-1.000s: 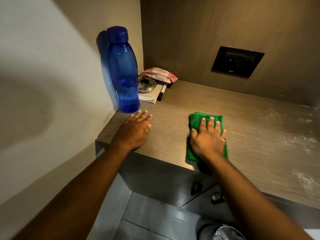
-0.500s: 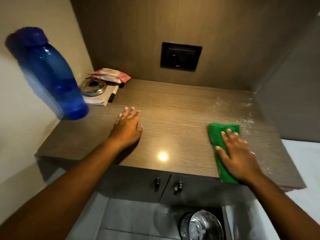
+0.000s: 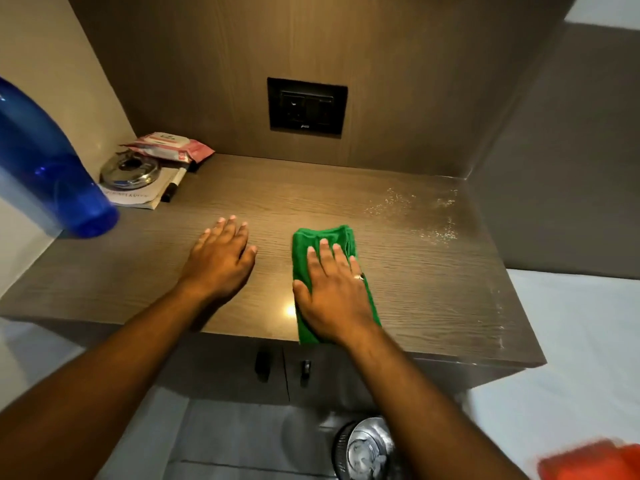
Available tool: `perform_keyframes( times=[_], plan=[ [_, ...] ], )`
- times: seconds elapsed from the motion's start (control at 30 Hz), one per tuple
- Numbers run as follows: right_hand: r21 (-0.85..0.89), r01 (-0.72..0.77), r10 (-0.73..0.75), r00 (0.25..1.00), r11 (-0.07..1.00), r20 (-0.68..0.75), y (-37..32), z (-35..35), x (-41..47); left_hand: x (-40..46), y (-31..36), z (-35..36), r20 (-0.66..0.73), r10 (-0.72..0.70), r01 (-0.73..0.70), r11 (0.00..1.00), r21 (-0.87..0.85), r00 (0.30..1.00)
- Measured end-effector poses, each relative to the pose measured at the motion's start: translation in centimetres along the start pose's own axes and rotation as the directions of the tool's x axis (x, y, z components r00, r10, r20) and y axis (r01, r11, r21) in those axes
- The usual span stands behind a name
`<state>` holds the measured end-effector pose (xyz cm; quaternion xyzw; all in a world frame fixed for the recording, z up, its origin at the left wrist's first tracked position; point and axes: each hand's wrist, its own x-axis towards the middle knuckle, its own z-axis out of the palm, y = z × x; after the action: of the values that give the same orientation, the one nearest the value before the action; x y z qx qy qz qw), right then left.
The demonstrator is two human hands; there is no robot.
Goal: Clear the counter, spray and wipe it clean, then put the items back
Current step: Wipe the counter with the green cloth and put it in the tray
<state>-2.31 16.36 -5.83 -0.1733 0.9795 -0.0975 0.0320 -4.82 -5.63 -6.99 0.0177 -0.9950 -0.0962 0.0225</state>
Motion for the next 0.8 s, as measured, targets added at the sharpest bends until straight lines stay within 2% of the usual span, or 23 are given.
perform_keyframes(
  times=[0.07,0.1,0.17,0.23,0.3,0.4,0.47,0.57,0.7,0.8],
  plan=[
    [-0.002,0.063,-0.063,0.998,0.998,0.021,4.6,-1.0,-1.9,-0.1,0.2,-0.3,0.012,0.007,-0.007,1.000,-0.007,1.000],
    [0.001,0.046,-0.046,0.999,0.999,0.018,7.4,-1.5,-2.8,-0.2,0.2,-0.4,0.013,0.007,-0.007,1.000,-0.008,1.000],
    [-0.004,-0.100,0.100,0.995,0.995,-0.010,13.9,-2.7,-5.0,-0.4,0.5,-0.5,0.011,0.002,-0.002,1.000,-0.010,1.000],
    [-0.012,-0.295,0.294,0.953,0.955,-0.069,19.3,-3.7,-7.3,-0.4,0.8,-0.5,0.007,-0.008,0.008,1.000,-0.010,1.000],
    [-0.029,-0.423,0.418,0.902,0.906,-0.106,21.4,-4.1,-8.6,-0.3,1.0,-0.5,0.002,-0.012,0.012,1.000,0.000,1.000],
    [0.002,-0.482,0.480,0.872,0.876,-0.102,19.6,-3.6,-7.9,-0.2,1.2,-0.3,0.001,-0.019,0.019,1.000,0.009,1.000],
    [0.029,-0.397,0.398,0.913,0.917,-0.086,16.3,-3.1,-6.3,-0.1,1.1,-0.1,-0.014,-0.015,0.015,1.000,0.015,1.000],
    [0.051,-0.146,0.147,0.989,0.988,-0.025,9.0,-1.6,-2.9,0.2,1.0,0.0,-0.008,-0.017,0.017,1.000,0.021,1.000],
    [0.051,0.055,-0.057,0.998,0.997,0.026,1.4,-0.5,2.1,0.2,1.1,0.1,-0.003,-0.025,0.025,0.999,0.027,1.000],
    [0.030,0.142,-0.143,0.989,0.989,0.045,2.2,-0.7,4.2,0.4,0.6,0.2,-0.012,-0.018,0.018,0.999,0.040,1.000]
  ],
)
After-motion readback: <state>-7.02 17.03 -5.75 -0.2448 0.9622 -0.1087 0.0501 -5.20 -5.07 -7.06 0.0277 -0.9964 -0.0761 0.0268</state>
